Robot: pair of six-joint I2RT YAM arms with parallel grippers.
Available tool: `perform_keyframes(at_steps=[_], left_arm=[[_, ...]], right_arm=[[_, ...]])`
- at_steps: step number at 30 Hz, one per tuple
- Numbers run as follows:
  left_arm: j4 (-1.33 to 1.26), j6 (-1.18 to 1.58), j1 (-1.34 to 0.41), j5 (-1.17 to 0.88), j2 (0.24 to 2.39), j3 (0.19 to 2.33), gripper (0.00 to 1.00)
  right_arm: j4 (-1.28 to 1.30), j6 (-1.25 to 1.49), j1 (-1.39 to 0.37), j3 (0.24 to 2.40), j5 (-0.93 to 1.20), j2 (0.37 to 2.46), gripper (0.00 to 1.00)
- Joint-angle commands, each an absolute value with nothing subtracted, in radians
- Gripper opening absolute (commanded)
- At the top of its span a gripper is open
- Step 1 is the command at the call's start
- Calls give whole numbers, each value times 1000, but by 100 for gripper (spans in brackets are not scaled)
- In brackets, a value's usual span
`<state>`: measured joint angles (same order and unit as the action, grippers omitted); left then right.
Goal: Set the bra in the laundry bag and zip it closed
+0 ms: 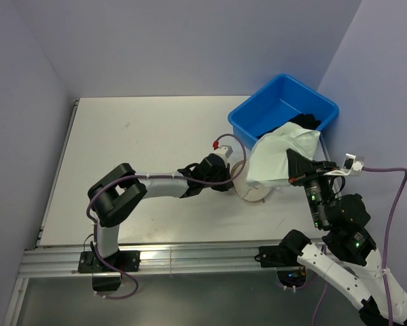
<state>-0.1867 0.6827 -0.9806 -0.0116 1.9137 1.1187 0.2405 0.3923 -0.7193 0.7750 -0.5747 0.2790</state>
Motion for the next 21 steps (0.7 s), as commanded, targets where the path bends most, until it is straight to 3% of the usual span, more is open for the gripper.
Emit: perform_keyframes(at_steps=[1,14,18,21], left_arm=[[-207,672,-985,34,1882,1132,0],[-238,680,-917,204,1508,786,0],[-248,675,-931,85,1482,799,0],[-271,698,-950,43,1526,853,10]], right_arm=[[216,406,-715,761,-525,307,0],[107,446,-715,772,-278,512,0],[123,446,-715,793,-351,519,0],[140,431,-715,810,-463,473,0]])
